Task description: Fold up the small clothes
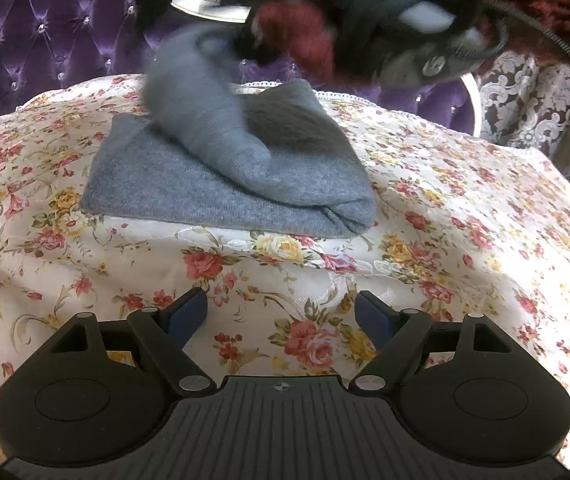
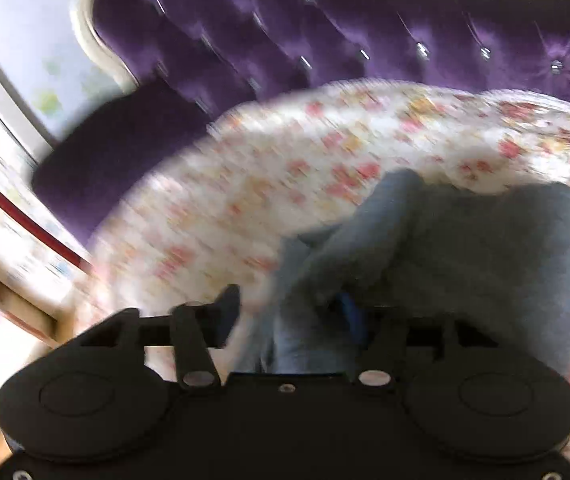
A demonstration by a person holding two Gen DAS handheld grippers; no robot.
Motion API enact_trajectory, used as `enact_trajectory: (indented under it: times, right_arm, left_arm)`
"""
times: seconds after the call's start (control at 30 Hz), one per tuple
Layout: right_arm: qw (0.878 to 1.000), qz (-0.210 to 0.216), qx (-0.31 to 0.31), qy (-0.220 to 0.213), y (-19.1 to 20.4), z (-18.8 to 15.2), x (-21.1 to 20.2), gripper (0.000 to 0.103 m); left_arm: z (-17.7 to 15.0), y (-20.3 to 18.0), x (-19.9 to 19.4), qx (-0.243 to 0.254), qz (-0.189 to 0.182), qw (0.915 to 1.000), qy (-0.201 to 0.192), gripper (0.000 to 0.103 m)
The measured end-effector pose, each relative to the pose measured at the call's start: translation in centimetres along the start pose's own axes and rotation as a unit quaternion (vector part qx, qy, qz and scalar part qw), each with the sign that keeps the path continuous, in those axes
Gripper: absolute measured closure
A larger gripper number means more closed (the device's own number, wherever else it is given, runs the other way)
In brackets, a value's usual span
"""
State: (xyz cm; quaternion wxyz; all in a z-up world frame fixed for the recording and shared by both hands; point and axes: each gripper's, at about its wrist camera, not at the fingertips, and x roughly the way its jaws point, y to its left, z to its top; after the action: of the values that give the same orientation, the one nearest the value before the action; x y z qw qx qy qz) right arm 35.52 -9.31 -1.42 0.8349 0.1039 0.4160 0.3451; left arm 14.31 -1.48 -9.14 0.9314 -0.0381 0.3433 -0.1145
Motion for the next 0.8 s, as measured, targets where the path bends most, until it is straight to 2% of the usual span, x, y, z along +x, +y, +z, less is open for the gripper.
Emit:
enact_trajectory:
  times: [0.1,0.3,0.43,0.5,0.63,0.7,0.8]
  right_arm:
    - [0.999,0.021,0.0,-0.032,0.0,0.5,-2.6,0.039]
    - [0.996,0.001,0.034,-0.084,-2.8,-0.4,-7.3,0.036]
    - [0.993,-0.045,0.054,-0.097,-5.7,-2.8,-9.2,0.036]
    - [0.991,-0.072,0.059,-0.098,-6.8,-4.0,-9.9,0.035]
    - [0.984,-0.137,0.048,-0.103,-8.3,-6.7,-10.6,0.035]
    - [0.977,-0.182,0.018,-0.106,-8.0,-7.8,-10.4,0.035]
    - [0.968,-0.221,-0.025,-0.117,-7.2,-8.8,-9.5,0.035]
  left_arm:
    - [0.1,-0.1,0.0,0.002,0.002,1.0,0.001,0.023]
    - [0.5,0.1,-0.3,0.0,-0.004,1.0,0.007,0.023]
    - [1.2,0.9,-1.3,-0.011,-0.028,0.9992,0.027,0.024]
    - [1.9,1.6,-2.0,-0.024,-0.034,0.9989,0.023,0.024]
    - [4.6,2.7,-2.9,-0.018,-0.01,0.9997,-0.014,0.023]
    - [6.1,3.1,-2.5,-0.008,0.008,0.9996,-0.027,0.023]
    - [8.2,3.4,-1.0,0.006,0.035,0.9984,-0.043,0.023]
